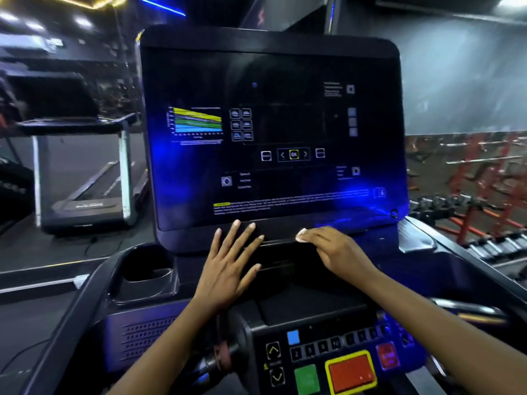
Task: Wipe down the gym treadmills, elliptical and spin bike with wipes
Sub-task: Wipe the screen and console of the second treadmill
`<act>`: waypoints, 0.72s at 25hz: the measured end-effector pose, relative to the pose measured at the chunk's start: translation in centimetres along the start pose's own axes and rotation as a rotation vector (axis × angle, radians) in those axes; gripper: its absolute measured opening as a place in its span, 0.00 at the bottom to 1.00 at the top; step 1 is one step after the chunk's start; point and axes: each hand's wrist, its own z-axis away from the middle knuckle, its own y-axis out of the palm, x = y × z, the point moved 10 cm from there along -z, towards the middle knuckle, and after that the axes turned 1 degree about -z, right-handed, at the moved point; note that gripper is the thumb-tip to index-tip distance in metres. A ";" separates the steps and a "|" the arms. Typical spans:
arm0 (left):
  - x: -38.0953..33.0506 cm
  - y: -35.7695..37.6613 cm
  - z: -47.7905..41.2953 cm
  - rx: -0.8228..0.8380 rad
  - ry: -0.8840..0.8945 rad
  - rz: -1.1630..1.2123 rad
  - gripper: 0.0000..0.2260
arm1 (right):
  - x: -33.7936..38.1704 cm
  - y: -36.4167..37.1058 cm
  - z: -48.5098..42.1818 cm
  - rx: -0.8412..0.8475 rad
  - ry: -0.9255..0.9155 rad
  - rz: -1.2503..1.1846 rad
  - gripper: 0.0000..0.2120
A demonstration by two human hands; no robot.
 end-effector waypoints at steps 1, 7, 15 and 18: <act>0.0 0.0 0.0 -0.003 -0.002 0.004 0.24 | -1.3 -0.8 0.8 -0.005 0.034 0.028 0.18; -0.1 -0.1 0.1 -0.006 -0.004 0.034 0.25 | -8.4 -4.9 3.2 -0.050 0.309 0.181 0.17; -0.1 -0.3 -0.2 0.013 -0.024 0.060 0.26 | -3.2 -1.8 1.8 -0.082 0.415 0.114 0.18; -0.2 -0.2 -0.1 0.073 -0.048 0.105 0.27 | 0.4 0.2 -0.3 0.006 0.329 -0.037 0.18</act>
